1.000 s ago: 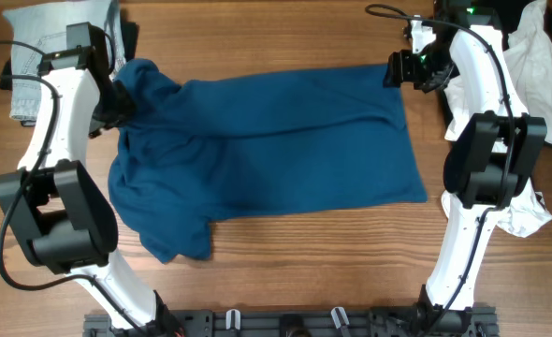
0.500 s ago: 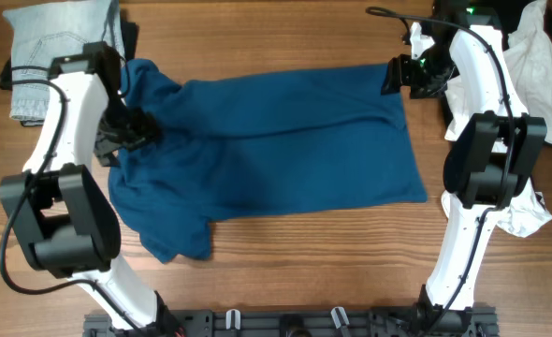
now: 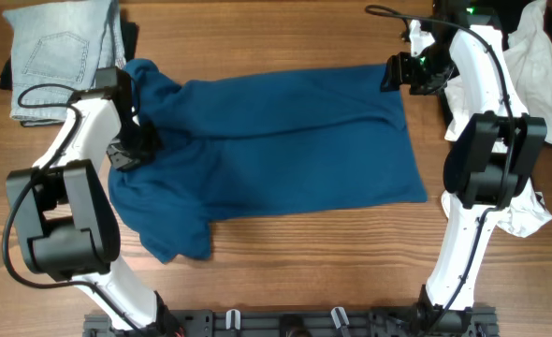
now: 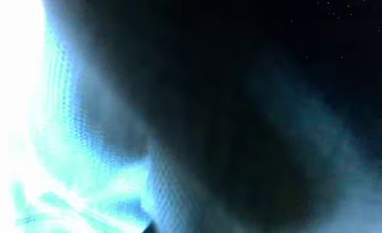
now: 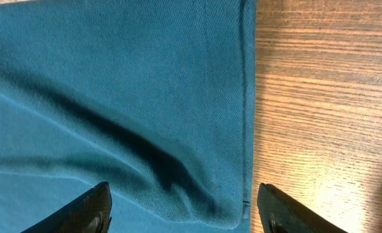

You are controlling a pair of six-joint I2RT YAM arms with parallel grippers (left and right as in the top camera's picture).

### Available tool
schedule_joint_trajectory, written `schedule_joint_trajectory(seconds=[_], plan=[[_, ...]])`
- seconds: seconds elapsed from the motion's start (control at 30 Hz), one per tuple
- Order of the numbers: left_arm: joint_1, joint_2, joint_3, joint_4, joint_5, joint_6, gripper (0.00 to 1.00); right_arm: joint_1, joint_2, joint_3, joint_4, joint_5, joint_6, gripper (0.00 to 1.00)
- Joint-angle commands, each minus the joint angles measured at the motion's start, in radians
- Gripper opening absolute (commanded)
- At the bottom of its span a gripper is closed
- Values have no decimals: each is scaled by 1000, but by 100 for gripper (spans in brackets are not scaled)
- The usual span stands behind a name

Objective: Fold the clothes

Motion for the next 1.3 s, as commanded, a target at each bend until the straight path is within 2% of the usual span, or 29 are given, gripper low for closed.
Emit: schedule_joint_trajectory(seconds=[0.0, 0.07, 0.17, 0.27, 0.37, 0.47, 0.6, 0.63, 0.83, 0.87, 0.9, 0.93, 1.03, 1.13, 1.2, 1.27], plan=[[9, -76, 61, -116, 8, -6, 4, 7, -41, 3, -4, -17, -19, 73], [11, -121, 66, -199, -2, -5, 4, 12, -41, 3, -14, -16, -20, 73], [11, -127, 66, -200, -9, -5, 4, 12, -39, -56, -19, -13, -21, 74], [11, -127, 66, -183, -11, -5, 4, 12, -39, -177, 59, -13, 3, 71], [11, -127, 66, -175, -11, -5, 4, 13, -39, -214, 111, -1, 6, 63], [11, -127, 66, -164, -11, -5, 4, 14, -39, -216, 111, 48, 8, 45], [11, -127, 66, -164, -11, -5, 4, 14, -39, -216, 112, 51, 16, 9], [11, -127, 66, -164, -11, -5, 4, 14, -40, -216, 111, 51, 16, 4], [11, -127, 66, -168, -11, -5, 4, 14, -128, -215, 87, 98, 39, 4], [11, -127, 66, -168, -11, -5, 4, 14, -147, -215, 69, 98, 38, 13], [11, -127, 66, -167, -11, -5, 4, 14, -149, -216, 42, 98, 39, 33], [11, -127, 66, -167, -11, -5, 4, 15, -148, -221, 25, 97, 43, 40], [11, -127, 66, -164, -11, -5, 4, 40, -148, -291, 41, 109, 270, 41], [11, -127, 66, -164, -11, -5, 4, 108, -148, -381, 138, 174, 446, 44], [11, -127, 66, -164, -11, -5, 4, 153, -148, -417, 208, 228, 529, 46], [11, -127, 66, -164, -11, -5, 4, 163, -148, -417, 249, 255, 547, 45]])
